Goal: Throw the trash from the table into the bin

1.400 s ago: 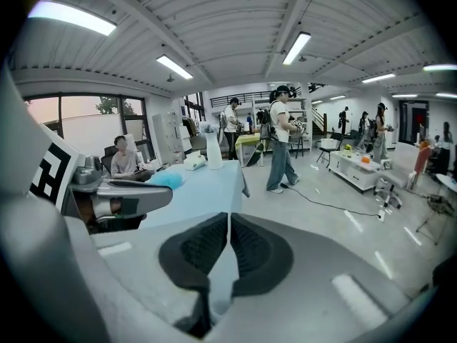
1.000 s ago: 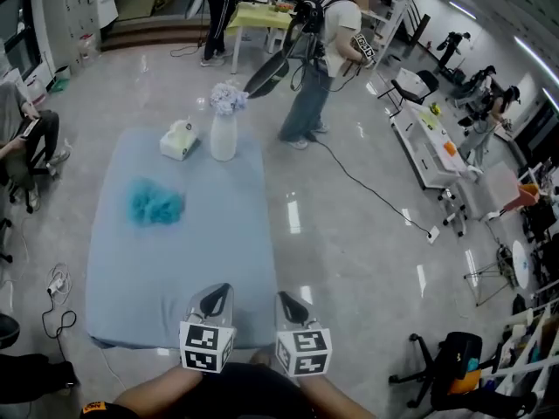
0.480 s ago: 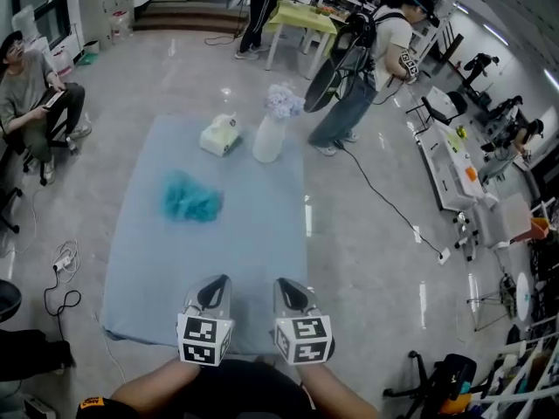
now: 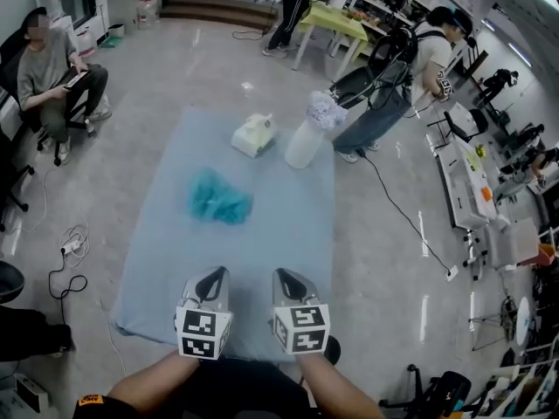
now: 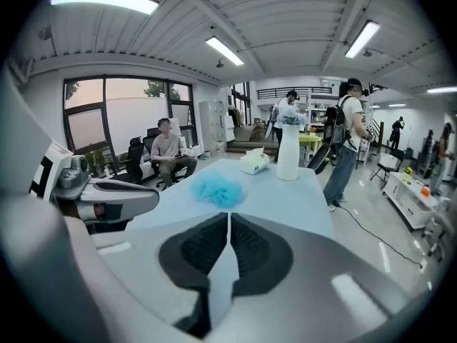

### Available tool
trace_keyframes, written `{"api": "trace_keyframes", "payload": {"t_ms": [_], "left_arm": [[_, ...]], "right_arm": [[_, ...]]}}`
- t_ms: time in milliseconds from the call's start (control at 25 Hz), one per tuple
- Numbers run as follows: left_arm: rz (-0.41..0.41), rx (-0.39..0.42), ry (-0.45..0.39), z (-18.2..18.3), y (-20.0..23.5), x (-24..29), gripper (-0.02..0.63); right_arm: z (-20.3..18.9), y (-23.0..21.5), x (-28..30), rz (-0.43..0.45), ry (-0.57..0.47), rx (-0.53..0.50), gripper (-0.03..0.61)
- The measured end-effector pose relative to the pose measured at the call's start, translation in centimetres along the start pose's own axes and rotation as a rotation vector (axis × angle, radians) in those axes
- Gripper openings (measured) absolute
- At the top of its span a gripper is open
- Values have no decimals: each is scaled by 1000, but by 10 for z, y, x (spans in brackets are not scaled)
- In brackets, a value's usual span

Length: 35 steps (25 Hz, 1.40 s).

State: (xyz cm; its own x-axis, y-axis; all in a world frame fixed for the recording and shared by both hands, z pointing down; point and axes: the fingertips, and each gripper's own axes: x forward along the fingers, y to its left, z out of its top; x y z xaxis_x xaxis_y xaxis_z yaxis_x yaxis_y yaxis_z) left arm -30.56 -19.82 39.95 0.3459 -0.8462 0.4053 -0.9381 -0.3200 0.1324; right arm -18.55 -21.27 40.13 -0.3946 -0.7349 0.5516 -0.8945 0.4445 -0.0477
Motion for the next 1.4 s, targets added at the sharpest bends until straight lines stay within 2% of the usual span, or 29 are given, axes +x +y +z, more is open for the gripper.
{"api": "trace_keyframes", "payload": {"t_ms": [440,960,1400], "left_arm": [[104,-13,-4,-4,74,5,6],[167,-44,27,-10,130,25,8],[209,-75,53,-17,163,45,8]], "right_arm": [[21,24,75,52,20,-50,14],[33,29,156,78,81,-47,34],[11,29,210,98,191,-30,155]]}}
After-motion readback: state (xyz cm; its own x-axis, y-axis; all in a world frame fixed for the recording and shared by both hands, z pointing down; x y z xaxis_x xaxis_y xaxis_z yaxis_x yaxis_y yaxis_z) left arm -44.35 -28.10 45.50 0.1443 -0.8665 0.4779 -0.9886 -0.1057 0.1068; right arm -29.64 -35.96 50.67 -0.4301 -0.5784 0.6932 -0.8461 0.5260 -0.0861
